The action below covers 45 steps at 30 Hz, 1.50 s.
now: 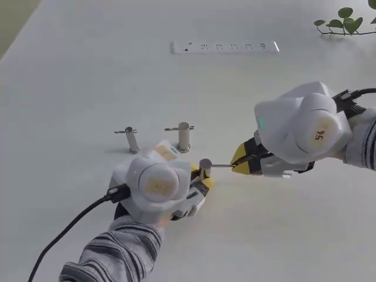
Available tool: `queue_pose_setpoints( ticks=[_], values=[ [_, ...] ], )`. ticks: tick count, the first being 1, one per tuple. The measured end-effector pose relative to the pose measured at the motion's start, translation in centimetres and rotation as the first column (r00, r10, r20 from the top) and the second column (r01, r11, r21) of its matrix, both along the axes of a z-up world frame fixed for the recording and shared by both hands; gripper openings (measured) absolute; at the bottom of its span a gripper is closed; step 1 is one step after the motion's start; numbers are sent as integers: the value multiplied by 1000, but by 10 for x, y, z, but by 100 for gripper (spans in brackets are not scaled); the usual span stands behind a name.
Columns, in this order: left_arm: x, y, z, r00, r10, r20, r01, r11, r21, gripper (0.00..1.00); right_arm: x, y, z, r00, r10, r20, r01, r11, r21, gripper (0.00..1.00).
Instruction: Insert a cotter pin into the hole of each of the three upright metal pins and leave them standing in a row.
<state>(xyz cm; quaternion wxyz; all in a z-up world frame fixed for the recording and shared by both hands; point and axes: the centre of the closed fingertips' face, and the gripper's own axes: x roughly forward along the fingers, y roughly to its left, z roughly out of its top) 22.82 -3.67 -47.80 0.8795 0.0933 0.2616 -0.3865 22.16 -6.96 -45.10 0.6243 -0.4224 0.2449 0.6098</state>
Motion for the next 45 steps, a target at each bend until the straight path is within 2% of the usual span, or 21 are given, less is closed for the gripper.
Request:
queue_pose_setpoints(
  ticks=[1,2,5,14,22,30,34,36,40,42,45],
  values=[
    [0,0,0,1000,-2,2,2,1000,3,10,1,1,1,1000,-15,-7,16,1000,16,0],
    [0,0,0,1000,-3,3,3,1000,6,10,1,1,4,1000,-5,11,4,1000,17,0],
    [1,0,0,1000,-2,3,2,1000,4,10,-5,7,8,1000,14,7,-14,999,31,0],
    [1,-1,-1,1000,3,3,-3,1000,1,10,-5,18,10,1000,24,6,-24,999,37,0],
    [1,0,-2,997,68,-47,-72,995,-71,11,-3,25,9,999,-28,-33,29,998,52,0],
    [1,0,-4,995,82,-54,-86,993,-78,11,-4,31,7,997,-64,-52,69,994,83,0],
    [1,0,-4,995,78,-55,-82,994,-77,11,-4,31,9,993,-90,-72,97,991,92,10],
    [1,0,-4,996,77,-54,-81,994,-76,11,-3,30,13,989,-117,-87,126,986,109,12],
    [1,0,-4,995,78,-58,-83,993,-80,11,-1,23,14,986,-132,-97,143,984,109,9],
    [1,0,-4,995,80,-60,-85,993,-82,11,-2,22,14,983,-141,-121,154,982,112,5],
    [1,0,-4,995,84,-63,-89,992,-85,11,-2,22,13,982,-147,-121,160,981,112,2]
  ],
)
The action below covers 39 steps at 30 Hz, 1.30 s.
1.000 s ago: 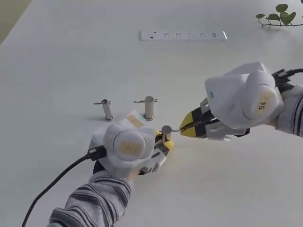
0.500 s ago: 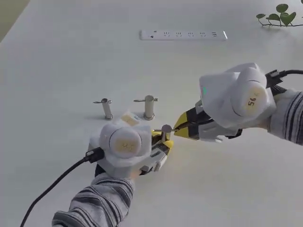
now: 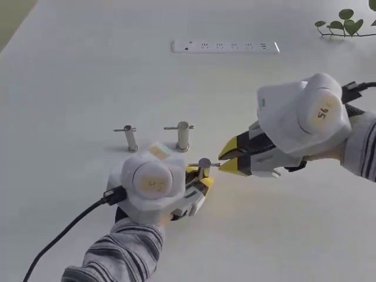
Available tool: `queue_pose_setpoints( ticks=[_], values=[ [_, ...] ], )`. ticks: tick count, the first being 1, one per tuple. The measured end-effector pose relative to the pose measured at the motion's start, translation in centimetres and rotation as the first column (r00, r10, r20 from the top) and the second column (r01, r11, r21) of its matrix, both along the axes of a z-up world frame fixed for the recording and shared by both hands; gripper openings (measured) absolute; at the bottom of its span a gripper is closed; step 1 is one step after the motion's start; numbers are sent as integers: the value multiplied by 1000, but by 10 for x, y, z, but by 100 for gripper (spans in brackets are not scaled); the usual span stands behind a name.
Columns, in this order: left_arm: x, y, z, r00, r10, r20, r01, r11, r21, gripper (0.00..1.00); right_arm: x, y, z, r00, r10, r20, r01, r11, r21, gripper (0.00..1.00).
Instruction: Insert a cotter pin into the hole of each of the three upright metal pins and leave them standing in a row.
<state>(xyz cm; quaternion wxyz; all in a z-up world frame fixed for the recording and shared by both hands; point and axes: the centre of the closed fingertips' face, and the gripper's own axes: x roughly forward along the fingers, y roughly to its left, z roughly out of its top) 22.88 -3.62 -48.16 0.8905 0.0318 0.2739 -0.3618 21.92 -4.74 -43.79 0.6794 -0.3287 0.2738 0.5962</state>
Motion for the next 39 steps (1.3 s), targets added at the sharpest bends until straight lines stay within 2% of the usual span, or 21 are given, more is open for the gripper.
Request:
queue_pose_setpoints(
  ticks=[8,27,30,39],
  values=[
    [0,0,-1,1000,5,-5,-5,1000,-5,11,-4,5,0,1000,15,-1,-15,1000,6,0],
    [0,0,-3,1000,20,-19,-20,1000,-11,12,-4,7,1,1000,-11,-14,11,999,30,0],
    [0,3,-1,1000,22,-11,-22,1000,-3,17,-2,8,1,1000,-17,-11,17,999,34,0],
    [-7,18,3,1000,6,-1,-6,1000,31,30,-4,17,2,997,-46,-54,49,997,54,14]
  ],
)
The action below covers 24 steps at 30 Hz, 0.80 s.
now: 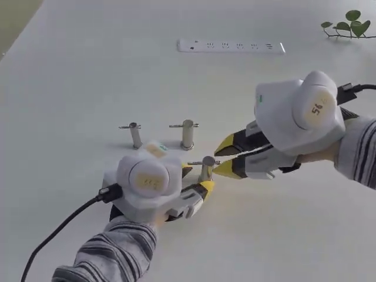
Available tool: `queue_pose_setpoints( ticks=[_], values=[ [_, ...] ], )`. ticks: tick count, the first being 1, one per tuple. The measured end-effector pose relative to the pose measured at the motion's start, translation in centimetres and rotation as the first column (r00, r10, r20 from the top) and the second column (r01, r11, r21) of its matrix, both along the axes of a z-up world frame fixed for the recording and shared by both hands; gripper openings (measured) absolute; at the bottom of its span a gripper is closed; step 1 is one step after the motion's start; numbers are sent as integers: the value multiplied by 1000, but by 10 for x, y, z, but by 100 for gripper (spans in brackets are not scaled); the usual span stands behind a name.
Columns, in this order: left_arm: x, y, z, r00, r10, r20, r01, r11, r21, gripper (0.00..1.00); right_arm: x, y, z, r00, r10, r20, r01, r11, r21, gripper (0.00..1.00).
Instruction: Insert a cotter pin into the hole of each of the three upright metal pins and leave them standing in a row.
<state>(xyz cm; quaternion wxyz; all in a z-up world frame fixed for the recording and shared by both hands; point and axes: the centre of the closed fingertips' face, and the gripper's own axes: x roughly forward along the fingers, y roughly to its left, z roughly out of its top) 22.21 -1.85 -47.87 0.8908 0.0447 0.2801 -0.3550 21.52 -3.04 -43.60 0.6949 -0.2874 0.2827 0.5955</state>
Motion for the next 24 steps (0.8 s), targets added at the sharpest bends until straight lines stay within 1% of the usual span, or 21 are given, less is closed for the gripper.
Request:
queue_pose_setpoints(
  ticks=[2,3,6,12,19,21,24],
  values=[
    [-2,3,2,1000,-5,2,5,1000,2,34,0,3,-1,1000,-3,-5,3,1000,1,16],
    [-3,5,4,1000,-9,8,9,1000,3,35,-1,4,-3,1000,-3,-8,3,1000,1,16],
    [-7,10,9,1000,-9,10,9,1000,8,38,0,7,-8,1000,-15,-21,15,1000,2,16],
    [-12,19,16,1000,1,6,-1,1000,-4,46,0,12,-13,999,-30,-42,31,999,12,15],
    [-14,29,25,1000,14,9,-14,1000,-28,55,1,16,-19,997,-43,-62,44,999,23,13],
    [-15,31,28,1000,16,11,-16,999,-35,58,1,17,-20,997,-46,-68,48,998,29,10],
    [-16,35,32,1000,21,16,-20,999,-42,61,1,17,-20,996,-43,-75,45,999,31,9]
  ],
)
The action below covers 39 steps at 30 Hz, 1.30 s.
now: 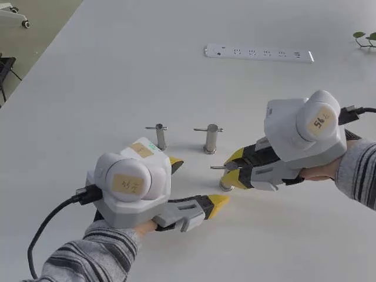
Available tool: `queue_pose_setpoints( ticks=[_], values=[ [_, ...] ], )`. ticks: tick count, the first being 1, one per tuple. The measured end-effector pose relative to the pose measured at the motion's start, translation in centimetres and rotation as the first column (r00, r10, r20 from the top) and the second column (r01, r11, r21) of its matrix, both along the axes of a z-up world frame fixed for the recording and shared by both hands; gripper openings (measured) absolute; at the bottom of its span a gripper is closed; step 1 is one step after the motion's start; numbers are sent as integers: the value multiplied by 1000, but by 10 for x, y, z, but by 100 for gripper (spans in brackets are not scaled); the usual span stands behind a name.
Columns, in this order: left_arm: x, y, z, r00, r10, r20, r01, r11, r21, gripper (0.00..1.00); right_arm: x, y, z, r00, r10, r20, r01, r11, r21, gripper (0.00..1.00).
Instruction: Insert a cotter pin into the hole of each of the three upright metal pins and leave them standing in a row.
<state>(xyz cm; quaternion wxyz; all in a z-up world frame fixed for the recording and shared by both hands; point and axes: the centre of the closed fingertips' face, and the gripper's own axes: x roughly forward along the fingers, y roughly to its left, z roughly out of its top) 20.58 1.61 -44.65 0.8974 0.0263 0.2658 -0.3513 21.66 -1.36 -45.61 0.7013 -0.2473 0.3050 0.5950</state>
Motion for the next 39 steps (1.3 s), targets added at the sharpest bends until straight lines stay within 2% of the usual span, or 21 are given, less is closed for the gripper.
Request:
queue_pose_setpoints(
  ticks=[3,8,14,20,32,39],
  values=[
    [-1,5,5,1000,12,11,-12,1000,-13,64,0,0,0,1000,-5,-16,5,1000,2,9],
    [-3,14,12,999,29,29,-29,1000,-8,69,2,0,0,1000,-12,-19,12,1000,9,9],
    [0,25,18,997,65,31,-64,998,-28,80,9,-7,3,1000,-30,-9,30,1000,4,8],
    [5,37,24,995,91,47,-91,996,-16,87,19,-15,7,999,-33,9,33,999,-10,9],
    [15,57,32,989,127,79,-128,992,6,91,46,-28,10,998,-57,28,58,998,-30,9],
    [19,65,33,988,136,70,-137,991,8,93,58,-35,10,997,-73,35,75,996,-41,9]
  ],
)
